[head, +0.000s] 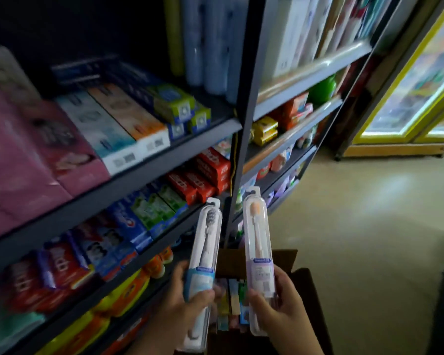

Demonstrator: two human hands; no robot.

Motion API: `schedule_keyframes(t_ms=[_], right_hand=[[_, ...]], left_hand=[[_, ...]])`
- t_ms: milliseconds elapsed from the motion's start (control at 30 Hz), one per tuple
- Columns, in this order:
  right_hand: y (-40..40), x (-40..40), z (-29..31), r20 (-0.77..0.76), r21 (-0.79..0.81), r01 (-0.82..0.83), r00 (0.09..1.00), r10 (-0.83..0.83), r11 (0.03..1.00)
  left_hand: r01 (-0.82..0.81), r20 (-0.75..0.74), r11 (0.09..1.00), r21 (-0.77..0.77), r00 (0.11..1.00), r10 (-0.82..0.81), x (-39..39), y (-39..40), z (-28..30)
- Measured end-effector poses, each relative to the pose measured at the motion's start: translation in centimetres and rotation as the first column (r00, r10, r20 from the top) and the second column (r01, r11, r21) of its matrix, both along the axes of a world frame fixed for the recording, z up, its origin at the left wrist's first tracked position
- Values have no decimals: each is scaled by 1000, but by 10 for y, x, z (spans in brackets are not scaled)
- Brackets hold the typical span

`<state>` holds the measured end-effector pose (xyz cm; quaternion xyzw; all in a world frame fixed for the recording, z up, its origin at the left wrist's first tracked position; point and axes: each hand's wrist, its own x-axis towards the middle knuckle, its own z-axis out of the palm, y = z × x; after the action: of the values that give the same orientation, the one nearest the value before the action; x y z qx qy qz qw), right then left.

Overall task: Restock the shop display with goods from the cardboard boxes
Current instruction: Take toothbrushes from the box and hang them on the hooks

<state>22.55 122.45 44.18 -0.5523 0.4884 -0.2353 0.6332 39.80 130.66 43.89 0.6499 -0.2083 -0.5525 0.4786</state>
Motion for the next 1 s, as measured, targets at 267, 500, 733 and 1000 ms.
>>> schedule_keyframes(t_ms=[267, 500, 733, 1000], right_hand=[[24, 46, 86, 167, -238, -108, 974, 151, 965], [52, 105, 150, 265, -346, -252, 898, 352, 904], [84, 159, 204, 329, -500, -350, 769, 548, 792], [123, 234, 263, 260, -605, -510, 599, 757, 611]], left_hand=[[-104, 216, 935, -339, 959, 185, 29, 65, 102], [-398, 247, 721, -568, 753, 610, 51, 124, 158], [-459, 306, 581, -672, 542, 782, 79, 183, 207], [-590, 263, 441, -677, 365, 893, 113, 244, 258]])
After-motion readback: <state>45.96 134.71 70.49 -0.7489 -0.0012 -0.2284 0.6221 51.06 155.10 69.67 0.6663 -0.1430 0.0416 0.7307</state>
